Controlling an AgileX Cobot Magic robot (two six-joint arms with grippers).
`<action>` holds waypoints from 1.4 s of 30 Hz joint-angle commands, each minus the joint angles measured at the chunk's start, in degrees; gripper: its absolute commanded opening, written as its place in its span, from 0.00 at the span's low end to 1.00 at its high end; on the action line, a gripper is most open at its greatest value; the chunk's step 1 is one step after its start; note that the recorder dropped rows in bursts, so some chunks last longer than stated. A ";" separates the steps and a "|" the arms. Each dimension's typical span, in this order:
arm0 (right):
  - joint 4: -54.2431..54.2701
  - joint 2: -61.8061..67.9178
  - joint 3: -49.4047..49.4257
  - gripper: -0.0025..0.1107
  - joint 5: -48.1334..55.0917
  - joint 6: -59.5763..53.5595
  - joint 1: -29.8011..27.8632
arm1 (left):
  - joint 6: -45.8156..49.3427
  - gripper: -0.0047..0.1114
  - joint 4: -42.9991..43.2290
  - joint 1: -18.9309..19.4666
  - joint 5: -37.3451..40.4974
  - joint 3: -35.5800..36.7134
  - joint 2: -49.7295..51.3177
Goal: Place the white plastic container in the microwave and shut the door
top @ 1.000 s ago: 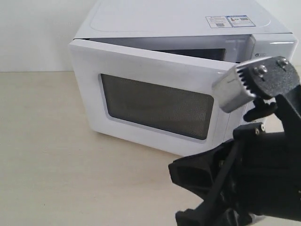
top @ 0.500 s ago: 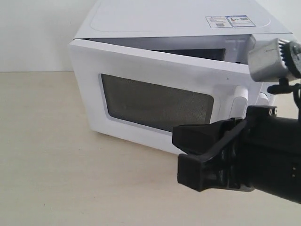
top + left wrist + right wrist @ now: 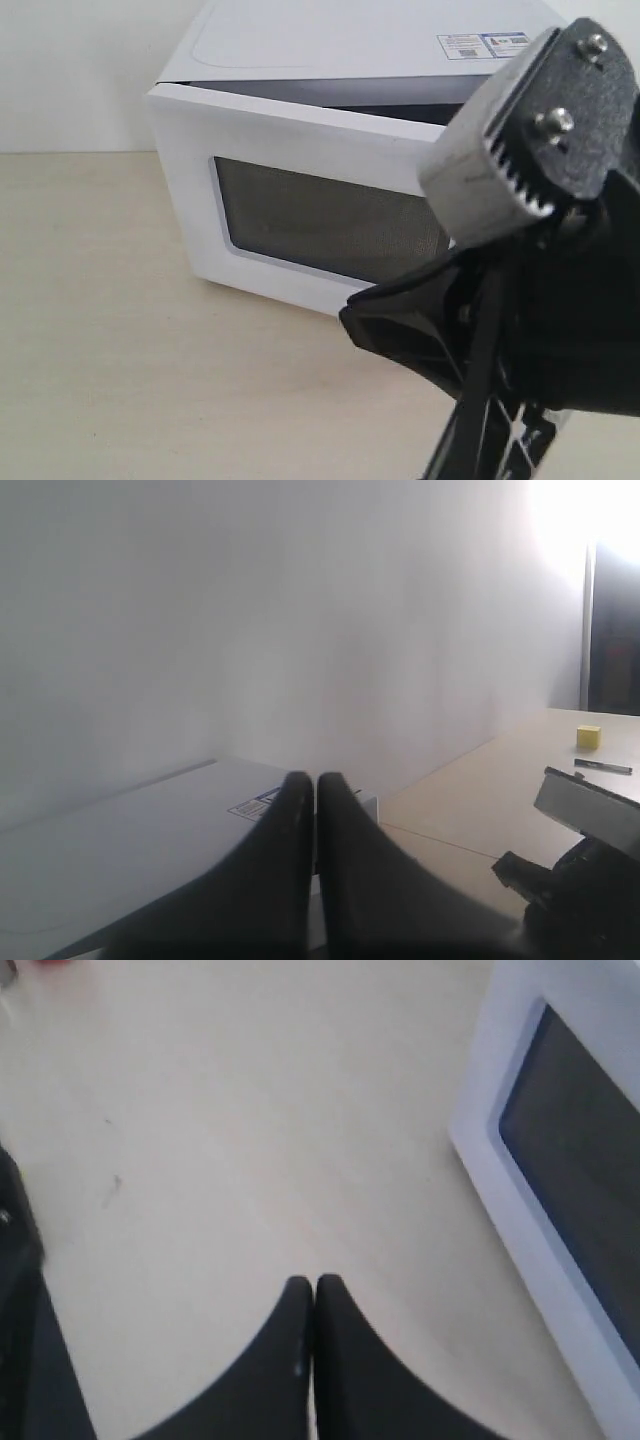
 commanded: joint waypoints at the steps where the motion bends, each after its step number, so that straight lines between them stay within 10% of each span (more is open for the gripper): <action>1: 12.42 0.07 -0.51 0.02 -10.54 -1.01 -4.81 | -0.37 0.07 -0.42 -0.46 -0.23 0.34 -0.39; 17: 21.09 6.43 5.01 0.02 -29.66 6.05 -12.07 | -0.37 0.07 -0.42 -0.46 -0.23 0.34 -0.39; 34: 57.09 6.56 4.76 0.02 -34.00 -36.61 -12.07 | -0.37 0.07 -0.42 -0.46 -0.23 0.34 -0.39; 42: 56.34 6.70 5.17 0.02 -33.63 -34.40 -12.07 | -0.37 0.07 -0.42 -0.46 -0.23 0.34 -0.39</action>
